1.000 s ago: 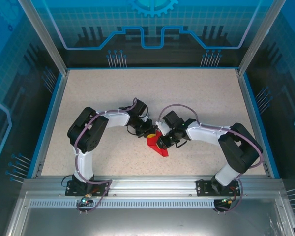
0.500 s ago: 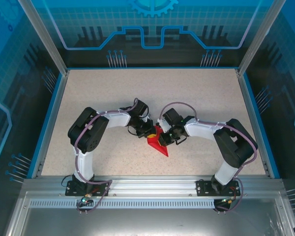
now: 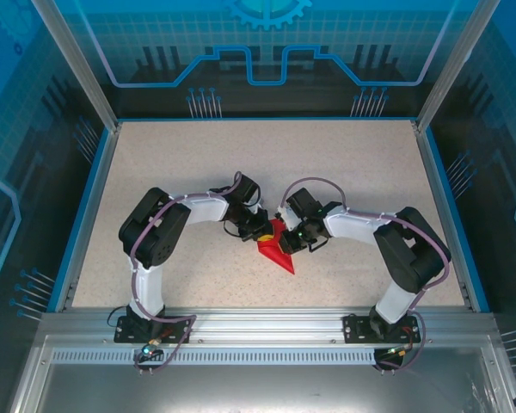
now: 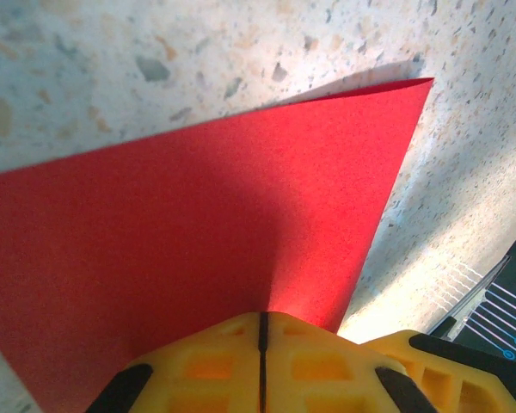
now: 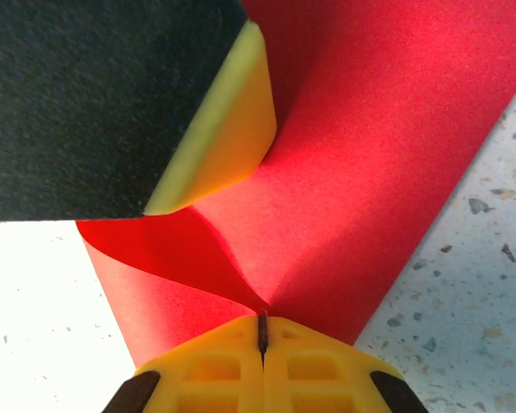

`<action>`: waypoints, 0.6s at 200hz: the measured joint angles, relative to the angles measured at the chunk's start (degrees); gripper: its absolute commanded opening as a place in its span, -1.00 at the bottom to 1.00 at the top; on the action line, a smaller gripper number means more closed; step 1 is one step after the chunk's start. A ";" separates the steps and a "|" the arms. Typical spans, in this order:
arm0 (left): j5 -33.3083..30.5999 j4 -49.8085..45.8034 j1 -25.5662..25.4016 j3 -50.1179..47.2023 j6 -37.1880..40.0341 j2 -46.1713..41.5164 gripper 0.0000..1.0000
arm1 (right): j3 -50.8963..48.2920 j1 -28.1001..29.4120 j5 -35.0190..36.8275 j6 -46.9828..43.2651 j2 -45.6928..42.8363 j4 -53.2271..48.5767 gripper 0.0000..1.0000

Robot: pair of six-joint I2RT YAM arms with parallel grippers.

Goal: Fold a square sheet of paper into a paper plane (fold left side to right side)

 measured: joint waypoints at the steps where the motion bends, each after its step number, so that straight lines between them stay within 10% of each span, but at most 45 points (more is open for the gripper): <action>1: 0.02 0.00 0.00 0.00 0.00 0.00 -0.84 | 0.00 0.00 0.00 0.00 0.00 0.00 -1.00; 120: 0.02 0.46 -0.02 -0.22 0.00 0.00 -0.85 | 0.13 -0.26 0.28 -0.02 0.07 -0.79 -1.00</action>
